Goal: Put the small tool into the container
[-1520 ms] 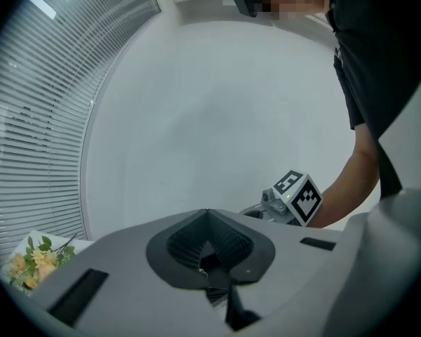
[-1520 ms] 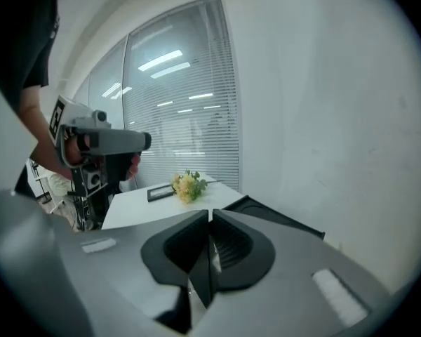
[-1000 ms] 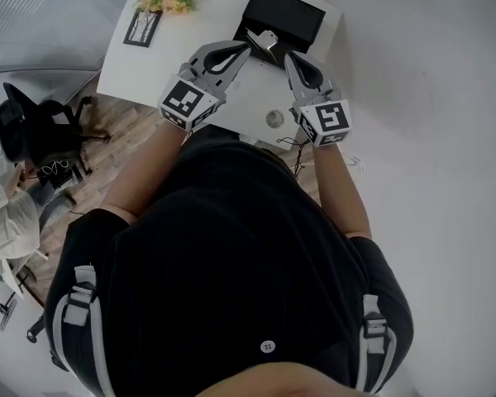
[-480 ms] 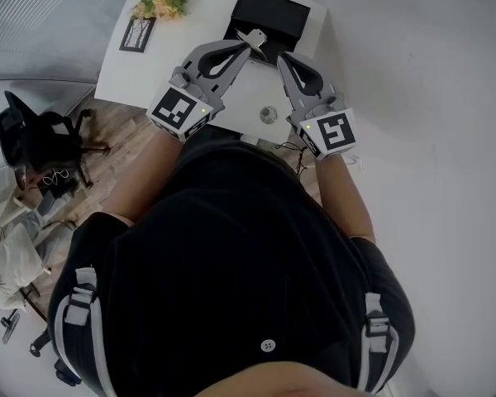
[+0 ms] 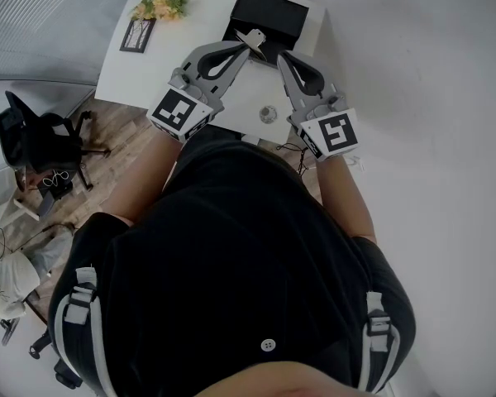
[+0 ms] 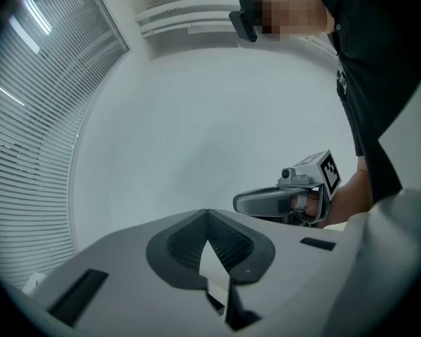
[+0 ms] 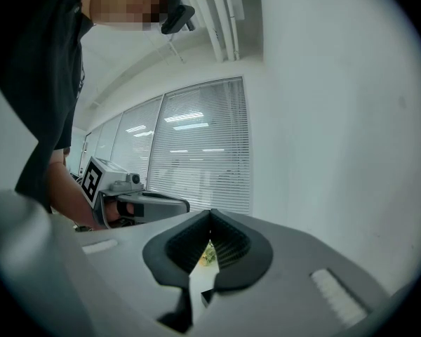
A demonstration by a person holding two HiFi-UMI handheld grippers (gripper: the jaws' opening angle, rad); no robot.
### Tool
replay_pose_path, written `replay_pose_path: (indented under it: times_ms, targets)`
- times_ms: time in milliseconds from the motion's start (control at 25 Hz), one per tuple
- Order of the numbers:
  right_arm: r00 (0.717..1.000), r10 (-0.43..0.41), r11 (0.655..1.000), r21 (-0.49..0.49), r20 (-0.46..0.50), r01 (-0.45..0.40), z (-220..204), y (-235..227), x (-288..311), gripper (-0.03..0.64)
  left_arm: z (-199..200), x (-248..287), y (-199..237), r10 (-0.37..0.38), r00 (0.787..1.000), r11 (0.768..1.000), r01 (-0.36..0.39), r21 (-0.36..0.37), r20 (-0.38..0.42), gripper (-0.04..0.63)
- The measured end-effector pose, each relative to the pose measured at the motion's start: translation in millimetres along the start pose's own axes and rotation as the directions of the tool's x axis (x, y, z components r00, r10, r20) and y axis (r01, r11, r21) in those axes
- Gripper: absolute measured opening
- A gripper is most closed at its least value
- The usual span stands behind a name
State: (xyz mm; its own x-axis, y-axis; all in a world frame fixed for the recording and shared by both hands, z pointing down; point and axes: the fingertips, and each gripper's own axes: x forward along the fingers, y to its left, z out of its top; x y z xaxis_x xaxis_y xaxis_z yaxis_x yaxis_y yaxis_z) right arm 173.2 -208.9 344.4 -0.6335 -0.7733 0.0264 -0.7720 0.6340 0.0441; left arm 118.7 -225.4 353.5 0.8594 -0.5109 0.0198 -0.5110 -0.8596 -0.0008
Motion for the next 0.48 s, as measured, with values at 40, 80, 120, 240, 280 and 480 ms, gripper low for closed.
replay_pose_path:
  times_ms: [40, 80, 120, 240, 280, 480]
  targets:
    - [1.0, 0.0, 1.0, 0.0, 0.002, 0.0, 0.5, -0.1, 0.4, 0.012, -0.1, -0.1, 0.6, 0.003, 1.0, 1.0, -0.003, 0.0, -0.001, 0.008]
    - [1.0, 0.001, 1.0, 0.0, 0.003, -0.001, 0.4, -0.3, 0.6, 0.012, -0.5, 0.0, 0.9, 0.006, 1.0, 1.0, -0.006, 0.0, -0.002, 0.008]
    - [1.0, 0.002, 1.0, 0.0, 0.004, -0.002, 0.0, -0.5, 0.6, 0.012, -0.9, 0.3, 0.8, 0.007, 1.0, 1.0, -0.007, 0.0, -0.002, 0.008]
    - [1.0, 0.005, 1.0, -0.003, 0.004, -0.005, -0.3, 0.8, 1.1, 0.012, -0.7, 0.8, 0.6, 0.004, 1.0, 1.0, -0.004, 0.001, 0.001, 0.008]
    - [1.0, 0.005, 1.0, -0.004, 0.002, -0.005, -0.3, 1.2, 2.0, 0.012, -0.2, 0.7, 1.2, 0.003, 1.0, 1.0, -0.003, 0.001, 0.003, 0.008]
    - [1.0, 0.009, 1.0, -0.003, -0.001, -0.009, 0.8, 3.7, 6.2, 0.012, 0.5, -1.7, 3.1, 0.002, 1.0, 1.0, -0.002, 0.001, 0.001, 0.008]
